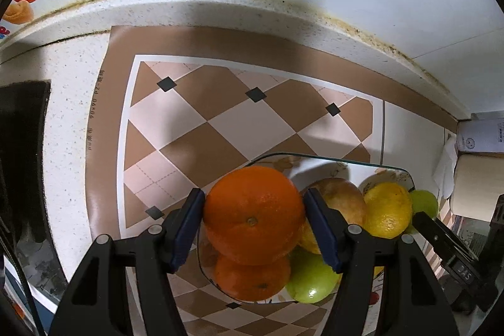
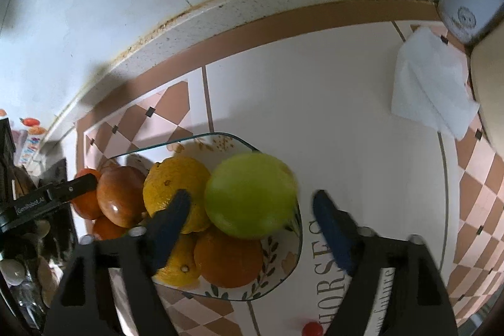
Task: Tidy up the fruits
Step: 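Carry the lime and tangerine onto the white plate while opening both grippers, then lift both grippers off the plate toward the red cherry tomatoes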
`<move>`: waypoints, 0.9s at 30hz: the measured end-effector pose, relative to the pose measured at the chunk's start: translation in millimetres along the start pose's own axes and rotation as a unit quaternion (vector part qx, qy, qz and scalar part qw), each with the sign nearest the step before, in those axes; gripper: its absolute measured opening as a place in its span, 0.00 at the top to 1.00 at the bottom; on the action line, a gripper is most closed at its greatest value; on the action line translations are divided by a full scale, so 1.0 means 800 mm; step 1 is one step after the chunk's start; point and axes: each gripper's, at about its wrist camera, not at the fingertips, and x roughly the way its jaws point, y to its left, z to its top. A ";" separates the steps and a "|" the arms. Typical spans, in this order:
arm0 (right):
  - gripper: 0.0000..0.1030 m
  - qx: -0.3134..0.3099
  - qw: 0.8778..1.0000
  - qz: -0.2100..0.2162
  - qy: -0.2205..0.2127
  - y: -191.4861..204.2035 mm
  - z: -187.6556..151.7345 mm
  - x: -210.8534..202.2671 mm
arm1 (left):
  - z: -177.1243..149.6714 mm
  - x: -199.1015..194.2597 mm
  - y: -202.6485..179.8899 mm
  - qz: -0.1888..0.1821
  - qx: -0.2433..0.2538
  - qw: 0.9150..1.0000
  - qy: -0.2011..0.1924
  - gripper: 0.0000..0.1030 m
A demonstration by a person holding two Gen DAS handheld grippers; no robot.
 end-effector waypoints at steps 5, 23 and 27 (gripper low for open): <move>0.06 -0.002 1.000 0.001 -0.001 0.003 -0.007 -0.008 | -0.001 -0.021 -0.008 0.026 0.019 0.999 -0.022 0.11; 0.05 -0.101 0.989 -0.092 -0.058 0.067 -0.123 -0.074 | -0.133 -0.098 -0.009 0.078 0.050 0.989 -0.119 0.10; 0.05 -0.104 0.987 -0.096 -0.081 0.071 -0.157 -0.099 | -0.175 -0.131 -0.015 0.079 0.052 0.983 -0.160 0.10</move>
